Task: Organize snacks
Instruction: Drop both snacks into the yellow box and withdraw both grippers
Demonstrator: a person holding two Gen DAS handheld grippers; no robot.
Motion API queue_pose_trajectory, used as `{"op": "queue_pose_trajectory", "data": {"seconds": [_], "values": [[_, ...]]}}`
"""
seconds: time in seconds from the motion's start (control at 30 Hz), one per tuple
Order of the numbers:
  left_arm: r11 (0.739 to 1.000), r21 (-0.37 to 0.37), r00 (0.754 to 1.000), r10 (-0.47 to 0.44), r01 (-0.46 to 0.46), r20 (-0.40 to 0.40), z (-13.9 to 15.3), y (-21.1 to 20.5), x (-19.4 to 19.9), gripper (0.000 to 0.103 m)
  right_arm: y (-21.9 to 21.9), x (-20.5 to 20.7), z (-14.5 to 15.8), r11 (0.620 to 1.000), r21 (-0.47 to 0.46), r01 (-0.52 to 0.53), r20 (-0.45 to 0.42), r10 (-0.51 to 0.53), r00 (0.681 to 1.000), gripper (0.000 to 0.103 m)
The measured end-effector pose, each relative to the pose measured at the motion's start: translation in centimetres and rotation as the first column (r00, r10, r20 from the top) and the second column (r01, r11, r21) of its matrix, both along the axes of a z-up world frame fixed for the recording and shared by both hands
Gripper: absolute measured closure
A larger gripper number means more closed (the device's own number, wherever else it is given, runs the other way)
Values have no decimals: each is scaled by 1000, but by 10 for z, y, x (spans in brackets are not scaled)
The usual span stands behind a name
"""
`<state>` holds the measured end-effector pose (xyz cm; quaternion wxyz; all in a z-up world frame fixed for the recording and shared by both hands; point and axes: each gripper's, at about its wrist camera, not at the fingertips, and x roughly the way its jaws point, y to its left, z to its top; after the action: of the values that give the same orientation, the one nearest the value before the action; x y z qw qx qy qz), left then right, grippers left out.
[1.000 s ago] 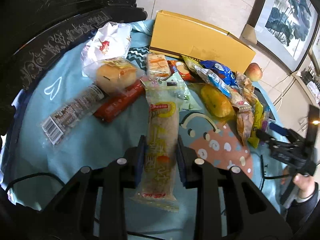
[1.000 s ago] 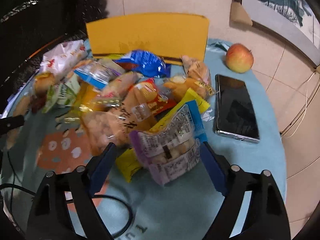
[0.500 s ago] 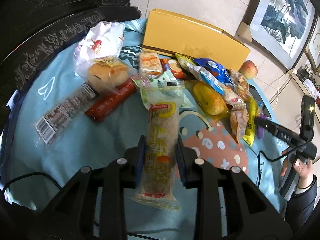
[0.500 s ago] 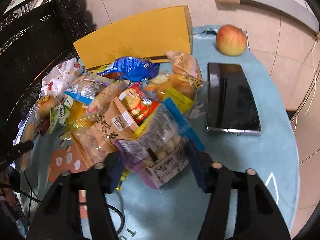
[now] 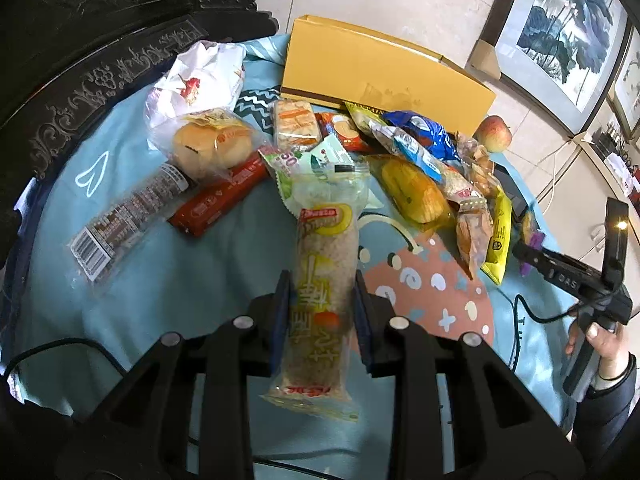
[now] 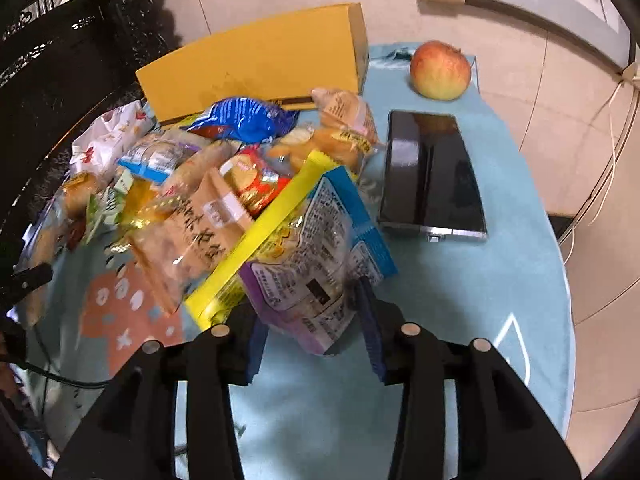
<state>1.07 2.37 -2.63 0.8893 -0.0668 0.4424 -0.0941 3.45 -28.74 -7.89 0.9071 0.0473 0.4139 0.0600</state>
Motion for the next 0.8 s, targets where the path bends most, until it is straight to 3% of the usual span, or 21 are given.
{"op": "queue_pose_trajectory", "data": {"seconds": [0.1, 0.13, 0.17, 0.3, 0.47, 0.8], "values": [[1000, -1, 1000, -7, 7, -6, -1, 0, 0, 74, 8, 9, 0, 999, -43, 12, 8, -11, 1000, 66], [1000, 0, 1000, -8, 8, -6, -1, 0, 0, 74, 9, 10, 1, 997, -69, 24, 12, -23, 1000, 76], [1000, 1, 1000, -7, 7, -7, -1, 0, 0, 74, 8, 10, 2, 997, -67, 30, 18, -29, 999, 80], [1000, -1, 1000, -4, 4, 2, 1, 2, 0, 74, -9, -9, 19, 994, 112, 12, 61, -19, 998, 87], [1000, 3, 1000, -23, 23, 20, 9, -4, 1, 74, -16, -29, 44, 972, 230, -54, 130, 24, 991, 87], [996, 41, 991, -80, 76, 112, 57, -32, 21, 74, 0, -24, 100, 962, 241, -130, 257, 66, 964, 87]]}}
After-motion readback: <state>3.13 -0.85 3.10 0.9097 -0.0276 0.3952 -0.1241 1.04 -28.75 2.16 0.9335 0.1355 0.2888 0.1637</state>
